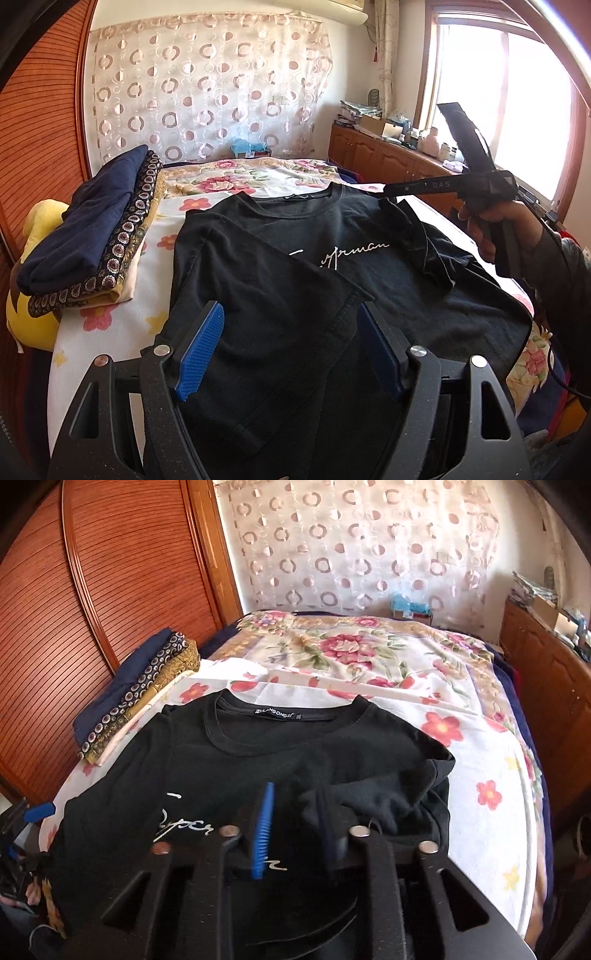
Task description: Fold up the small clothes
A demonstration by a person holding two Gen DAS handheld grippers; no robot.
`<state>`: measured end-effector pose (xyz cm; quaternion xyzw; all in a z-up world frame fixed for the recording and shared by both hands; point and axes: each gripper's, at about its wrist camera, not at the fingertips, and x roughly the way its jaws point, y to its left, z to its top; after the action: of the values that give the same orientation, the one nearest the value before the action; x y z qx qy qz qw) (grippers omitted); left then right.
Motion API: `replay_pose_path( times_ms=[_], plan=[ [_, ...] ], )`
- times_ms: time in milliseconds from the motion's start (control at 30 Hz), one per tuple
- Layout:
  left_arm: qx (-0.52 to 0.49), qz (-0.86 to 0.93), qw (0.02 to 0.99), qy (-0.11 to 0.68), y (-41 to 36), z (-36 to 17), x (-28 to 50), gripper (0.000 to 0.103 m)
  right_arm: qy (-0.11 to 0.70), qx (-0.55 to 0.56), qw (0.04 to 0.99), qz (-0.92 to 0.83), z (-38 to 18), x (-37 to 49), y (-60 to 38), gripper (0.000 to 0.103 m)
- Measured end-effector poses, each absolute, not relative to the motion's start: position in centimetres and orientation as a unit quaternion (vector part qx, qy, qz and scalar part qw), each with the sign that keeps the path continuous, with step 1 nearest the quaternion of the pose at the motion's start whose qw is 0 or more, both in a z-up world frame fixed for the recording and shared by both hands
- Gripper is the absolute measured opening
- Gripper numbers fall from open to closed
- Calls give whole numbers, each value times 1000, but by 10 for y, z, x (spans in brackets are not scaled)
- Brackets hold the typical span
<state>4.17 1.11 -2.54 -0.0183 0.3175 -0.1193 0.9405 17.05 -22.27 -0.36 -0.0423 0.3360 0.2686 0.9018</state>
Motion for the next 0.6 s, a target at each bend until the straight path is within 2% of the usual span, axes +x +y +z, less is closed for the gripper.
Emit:
replay_pose_path(
  times_ms=[233, 600],
  plan=[
    [-22, -120, 940, 318, 10, -28, 41, 75, 330, -64, 914, 228, -10, 145, -244, 34],
    [-16, -124, 939, 319, 5, -28, 41, 75, 396, -17, 891, 220, -48, 147, -257, 35]
  ],
)
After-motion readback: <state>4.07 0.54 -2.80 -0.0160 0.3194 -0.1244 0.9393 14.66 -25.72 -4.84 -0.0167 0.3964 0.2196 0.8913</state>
